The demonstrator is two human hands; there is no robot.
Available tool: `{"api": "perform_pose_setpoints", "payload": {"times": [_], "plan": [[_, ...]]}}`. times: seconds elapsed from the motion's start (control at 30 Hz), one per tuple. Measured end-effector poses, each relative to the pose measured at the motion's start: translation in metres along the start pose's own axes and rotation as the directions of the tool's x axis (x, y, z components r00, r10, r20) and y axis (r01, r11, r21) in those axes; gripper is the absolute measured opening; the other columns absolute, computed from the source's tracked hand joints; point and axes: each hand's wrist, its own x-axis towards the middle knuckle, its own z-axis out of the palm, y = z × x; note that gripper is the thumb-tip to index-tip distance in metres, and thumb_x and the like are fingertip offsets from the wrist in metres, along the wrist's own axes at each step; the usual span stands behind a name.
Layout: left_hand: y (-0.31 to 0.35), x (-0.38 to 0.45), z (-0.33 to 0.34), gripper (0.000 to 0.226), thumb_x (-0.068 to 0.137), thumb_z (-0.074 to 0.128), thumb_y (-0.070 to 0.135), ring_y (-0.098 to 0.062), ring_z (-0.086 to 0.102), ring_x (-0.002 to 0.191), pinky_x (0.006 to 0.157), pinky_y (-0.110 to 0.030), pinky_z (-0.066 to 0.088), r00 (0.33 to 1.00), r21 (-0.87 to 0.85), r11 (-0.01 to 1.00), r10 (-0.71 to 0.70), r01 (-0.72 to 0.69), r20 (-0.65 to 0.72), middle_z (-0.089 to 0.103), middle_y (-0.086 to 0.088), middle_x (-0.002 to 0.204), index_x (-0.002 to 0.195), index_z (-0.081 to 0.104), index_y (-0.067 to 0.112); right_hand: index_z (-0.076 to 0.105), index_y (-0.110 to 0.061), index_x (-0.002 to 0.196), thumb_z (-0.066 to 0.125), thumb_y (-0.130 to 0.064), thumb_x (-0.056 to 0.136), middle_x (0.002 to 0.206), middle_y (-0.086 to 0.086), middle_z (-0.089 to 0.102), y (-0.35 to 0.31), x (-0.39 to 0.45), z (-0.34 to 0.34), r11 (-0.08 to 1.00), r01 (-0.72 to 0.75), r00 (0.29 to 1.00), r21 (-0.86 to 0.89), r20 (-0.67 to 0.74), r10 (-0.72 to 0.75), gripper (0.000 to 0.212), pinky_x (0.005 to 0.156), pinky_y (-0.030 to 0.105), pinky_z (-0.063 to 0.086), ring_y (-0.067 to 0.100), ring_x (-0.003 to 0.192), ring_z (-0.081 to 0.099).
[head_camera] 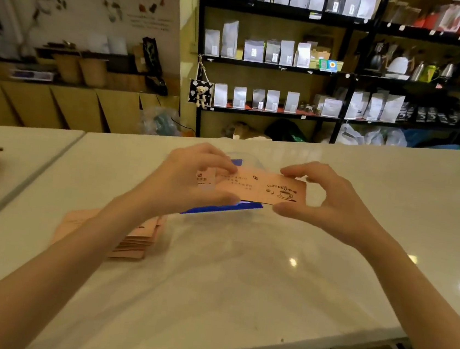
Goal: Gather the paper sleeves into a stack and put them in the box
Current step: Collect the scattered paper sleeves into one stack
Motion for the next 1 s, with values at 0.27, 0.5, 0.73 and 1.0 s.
{"api": "perform_pose_setpoints", "payload": {"times": [0.27,0.5,0.73,1.0], "plan": [[-0.029,-0.05,-0.063,0.05,0.057,0.06,0.053,0.007,0.047,0.095,0.077,-0.014,0.041,0.972,0.04,0.986,-0.152,0.162,-0.18,0.048,0.032,0.1,0.103,0.061,0.033,0.053,-0.033,0.107,0.07,-0.04,0.068,0.1,-0.02,0.044,-0.058,0.038,0.053,0.977,0.209,0.978,0.049,0.003,-0.21,0.043,0.073,0.012,0.042,0.006,0.093,0.042],[-0.061,-0.097,-0.087,0.049,0.054,0.063,0.052,0.001,0.049,0.099,0.082,-0.015,0.039,0.929,0.002,0.948,-0.311,0.318,-0.199,0.055,0.02,0.104,0.1,0.062,0.034,0.059,-0.026,0.11,0.066,-0.048,0.069,0.112,-0.008,0.056,-0.088,0.057,0.101,0.951,0.305,0.937,0.058,0.161,-0.31,0.047,0.089,0.027,0.042,0.007,0.102,0.042],[-0.089,-0.131,-0.09,0.045,0.058,0.068,0.048,0.007,0.049,0.095,0.074,-0.006,0.038,0.888,0.003,0.897,-0.437,0.442,-0.14,0.056,0.021,0.104,0.1,0.065,0.032,0.056,-0.028,0.112,0.06,-0.054,0.071,0.118,-0.008,0.056,-0.095,0.058,0.144,0.94,0.339,0.892,0.025,0.309,-0.33,0.049,0.083,0.016,0.032,0.004,0.101,0.04],[-0.109,-0.145,-0.079,0.042,0.06,0.066,0.055,-0.002,0.047,0.104,0.085,-0.016,0.037,0.86,0.038,0.859,-0.51,0.51,-0.006,0.053,0.023,0.11,0.099,0.063,0.039,0.056,-0.028,0.11,0.055,-0.06,0.071,0.114,-0.009,0.054,-0.087,0.058,0.162,0.937,0.348,0.821,-0.029,0.491,-0.29,0.051,0.088,0.024,0.037,0.006,0.105,0.04]]}}
